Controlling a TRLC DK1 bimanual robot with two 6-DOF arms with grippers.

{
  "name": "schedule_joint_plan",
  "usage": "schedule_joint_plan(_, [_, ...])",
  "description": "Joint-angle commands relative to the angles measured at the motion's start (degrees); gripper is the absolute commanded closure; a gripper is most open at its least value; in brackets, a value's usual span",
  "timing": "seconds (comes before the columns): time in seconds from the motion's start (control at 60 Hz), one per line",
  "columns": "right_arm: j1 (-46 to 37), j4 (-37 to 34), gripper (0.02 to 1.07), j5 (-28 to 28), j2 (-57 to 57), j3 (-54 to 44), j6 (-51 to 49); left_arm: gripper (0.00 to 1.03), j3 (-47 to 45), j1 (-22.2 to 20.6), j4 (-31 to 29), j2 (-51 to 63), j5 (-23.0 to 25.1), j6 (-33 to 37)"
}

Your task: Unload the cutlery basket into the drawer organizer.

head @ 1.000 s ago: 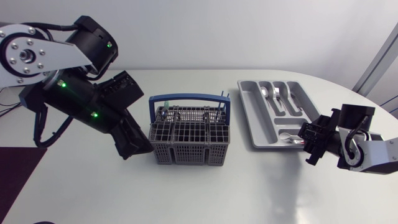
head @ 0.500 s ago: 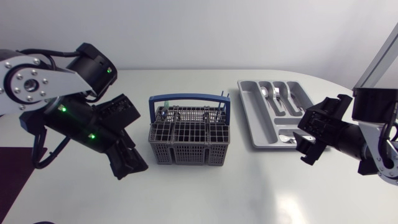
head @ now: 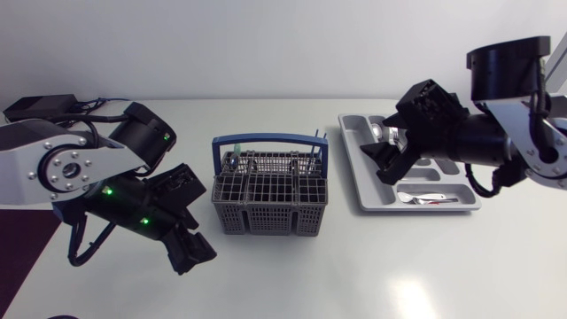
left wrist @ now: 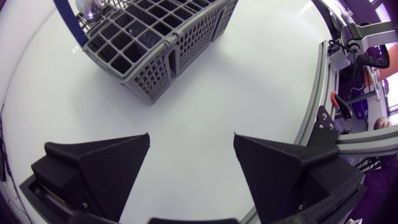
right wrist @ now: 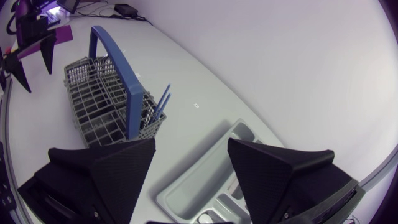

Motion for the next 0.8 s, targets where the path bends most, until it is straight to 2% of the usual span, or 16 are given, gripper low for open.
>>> schedule_joint_plan(0.0, [0.6,-1.8,0.27,-2.3,4.5,3.3,5.8,0.06,-1.4,0.2,1.5,1.7,0.4,-1.5])
schedule_joint_plan(0.15, [0.8,-3.4,0.26,-6.9,11.2,8.6,11.5,0.06,-0.9,0.2,3.2,3.4,0.3,-1.7])
schedule_joint_plan(0.4, [1.6,-4.4,0.27,-10.1,17.7,14.2,16.1,0.06,1.4,0.8,5.1,7.2,0.3,-1.6])
schedule_joint_plan(0.617, [2.7,-8.3,0.27,-14.3,17.7,14.7,16.5,0.06,5.6,3.6,5.7,11.9,0.3,-0.3])
schedule_joint_plan(0.783, [4.2,-10.8,0.27,-14.9,15.8,13.5,16.0,0.06,9.0,6.2,7.3,15.9,0.2,1.8])
